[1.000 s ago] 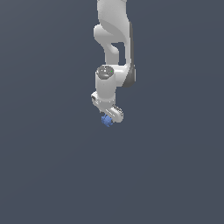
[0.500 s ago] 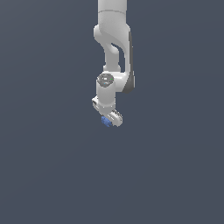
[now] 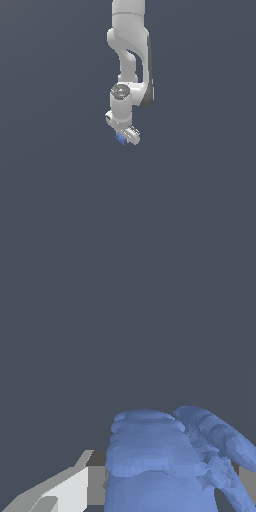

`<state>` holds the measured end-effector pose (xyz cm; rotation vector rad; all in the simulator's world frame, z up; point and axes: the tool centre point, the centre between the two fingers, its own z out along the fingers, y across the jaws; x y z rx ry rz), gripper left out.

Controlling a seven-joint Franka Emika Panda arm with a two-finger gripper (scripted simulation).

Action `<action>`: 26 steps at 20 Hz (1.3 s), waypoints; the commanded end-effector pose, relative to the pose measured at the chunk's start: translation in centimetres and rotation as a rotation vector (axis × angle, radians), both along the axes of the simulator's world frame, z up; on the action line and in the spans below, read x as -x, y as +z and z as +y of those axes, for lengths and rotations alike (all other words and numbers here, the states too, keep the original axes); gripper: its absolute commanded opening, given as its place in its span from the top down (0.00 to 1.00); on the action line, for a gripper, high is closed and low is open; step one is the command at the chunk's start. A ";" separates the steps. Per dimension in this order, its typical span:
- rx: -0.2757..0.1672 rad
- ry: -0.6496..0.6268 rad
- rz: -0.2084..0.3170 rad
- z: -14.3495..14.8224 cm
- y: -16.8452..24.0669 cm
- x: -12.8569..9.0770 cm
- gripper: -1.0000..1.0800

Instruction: Pick up the object and move it to a goal position.

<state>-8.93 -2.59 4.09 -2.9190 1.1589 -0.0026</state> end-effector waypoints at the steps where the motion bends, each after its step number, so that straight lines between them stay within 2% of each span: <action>1: 0.000 -0.001 0.002 -0.1 -0.1 0.1 1.00; 7: 0.005 -0.006 -0.020 -0.2 0.2 -0.6 1.00; 13: 0.025 -0.027 -0.096 -0.8 0.9 -3.1 1.00; 19: 0.063 -0.066 -0.237 -2.0 2.9 -7.5 1.00; 26: 0.123 -0.128 -0.463 -4.0 7.4 -13.6 1.00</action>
